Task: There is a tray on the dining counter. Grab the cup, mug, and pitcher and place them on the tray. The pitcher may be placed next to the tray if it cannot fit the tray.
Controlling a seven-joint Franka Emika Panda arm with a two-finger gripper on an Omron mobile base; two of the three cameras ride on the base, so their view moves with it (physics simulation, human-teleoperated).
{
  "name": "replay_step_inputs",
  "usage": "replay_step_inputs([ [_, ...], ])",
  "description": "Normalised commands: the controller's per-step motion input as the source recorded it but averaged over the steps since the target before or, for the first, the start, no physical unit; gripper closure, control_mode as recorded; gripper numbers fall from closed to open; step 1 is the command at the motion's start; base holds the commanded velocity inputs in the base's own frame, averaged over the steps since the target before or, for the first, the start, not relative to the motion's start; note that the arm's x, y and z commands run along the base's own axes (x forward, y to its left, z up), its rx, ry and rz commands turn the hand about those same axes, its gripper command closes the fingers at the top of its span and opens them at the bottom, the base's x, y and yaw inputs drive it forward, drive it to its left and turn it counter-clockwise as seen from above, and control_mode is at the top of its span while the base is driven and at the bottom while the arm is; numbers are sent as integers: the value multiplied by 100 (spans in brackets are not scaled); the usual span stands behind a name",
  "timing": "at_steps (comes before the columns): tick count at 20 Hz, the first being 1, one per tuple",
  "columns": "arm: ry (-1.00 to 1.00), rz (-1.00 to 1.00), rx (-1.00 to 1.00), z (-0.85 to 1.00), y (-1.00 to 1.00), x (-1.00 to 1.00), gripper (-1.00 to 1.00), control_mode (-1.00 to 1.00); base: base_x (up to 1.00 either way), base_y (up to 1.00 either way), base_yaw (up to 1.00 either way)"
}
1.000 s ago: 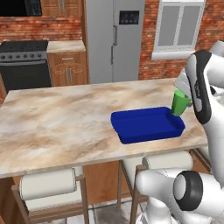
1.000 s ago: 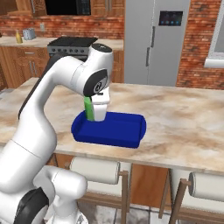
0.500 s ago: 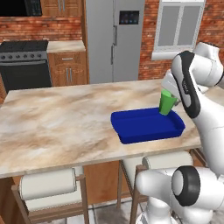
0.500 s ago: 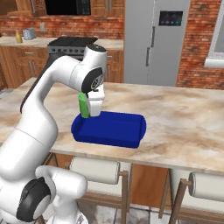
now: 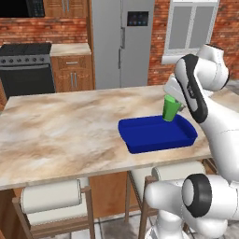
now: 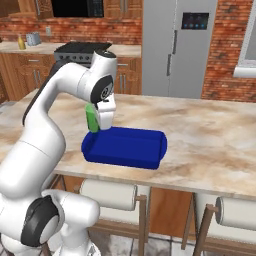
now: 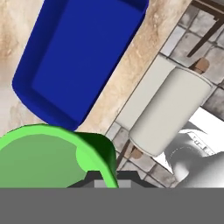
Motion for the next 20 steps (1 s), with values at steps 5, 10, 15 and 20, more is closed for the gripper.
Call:
replay_step_inputs([
  [5, 0, 7, 0, -17, 0, 22, 100, -100, 0, 0, 0],
  [10, 0, 6, -2, -26, 6, 21, 100, -100, 0, 0, 0],
  [15, 0, 4, -1, -23, 21, 27, 100, -100, 0, 0, 0],
  [20, 0, 3, 0, -18, 15, 26, 100, -100, 0, 0, 0],
])
